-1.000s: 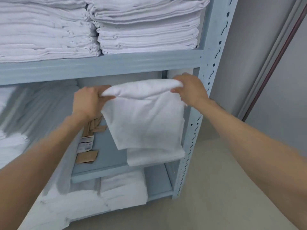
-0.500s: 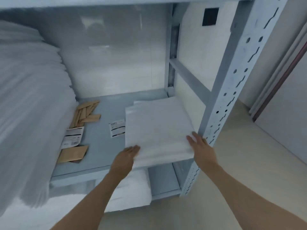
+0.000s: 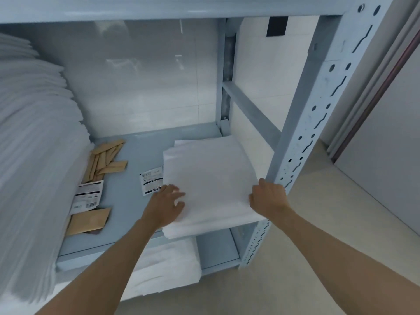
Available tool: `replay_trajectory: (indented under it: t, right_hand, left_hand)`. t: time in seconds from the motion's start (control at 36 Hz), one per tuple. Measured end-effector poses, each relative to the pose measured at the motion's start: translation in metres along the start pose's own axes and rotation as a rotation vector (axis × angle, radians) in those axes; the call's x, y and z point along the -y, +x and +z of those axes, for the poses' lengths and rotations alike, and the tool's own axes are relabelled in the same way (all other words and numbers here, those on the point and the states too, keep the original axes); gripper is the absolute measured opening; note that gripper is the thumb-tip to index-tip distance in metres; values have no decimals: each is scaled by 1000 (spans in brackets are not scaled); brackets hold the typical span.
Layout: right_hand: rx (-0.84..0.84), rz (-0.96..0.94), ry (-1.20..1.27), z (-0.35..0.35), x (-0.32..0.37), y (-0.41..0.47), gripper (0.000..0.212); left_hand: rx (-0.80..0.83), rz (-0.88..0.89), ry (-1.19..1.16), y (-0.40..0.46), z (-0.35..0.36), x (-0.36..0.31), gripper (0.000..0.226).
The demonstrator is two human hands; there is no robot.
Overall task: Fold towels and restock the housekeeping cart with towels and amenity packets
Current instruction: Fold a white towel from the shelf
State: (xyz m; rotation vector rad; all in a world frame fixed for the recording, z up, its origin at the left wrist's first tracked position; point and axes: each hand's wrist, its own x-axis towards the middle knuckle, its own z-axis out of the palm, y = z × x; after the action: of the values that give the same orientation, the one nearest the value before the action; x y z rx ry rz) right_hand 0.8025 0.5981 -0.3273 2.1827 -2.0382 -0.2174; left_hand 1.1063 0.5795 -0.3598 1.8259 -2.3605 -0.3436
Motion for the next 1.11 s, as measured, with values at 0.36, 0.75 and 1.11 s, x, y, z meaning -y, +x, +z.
replay_trajectory:
  t: [0.36,0.75,1.11]
  right_hand:
    - [-108,-144,221,73,34,42,62]
    - [-137,-38,238,87,30,32,64]
    - [290,119,634,19,5,-59,67]
  left_hand:
    - [-122,-25,-70,48,87,-50,61]
    - [-180,-21,-67,28,94,-24,72]
    - [221,-364,-308,-86,40,4,68]
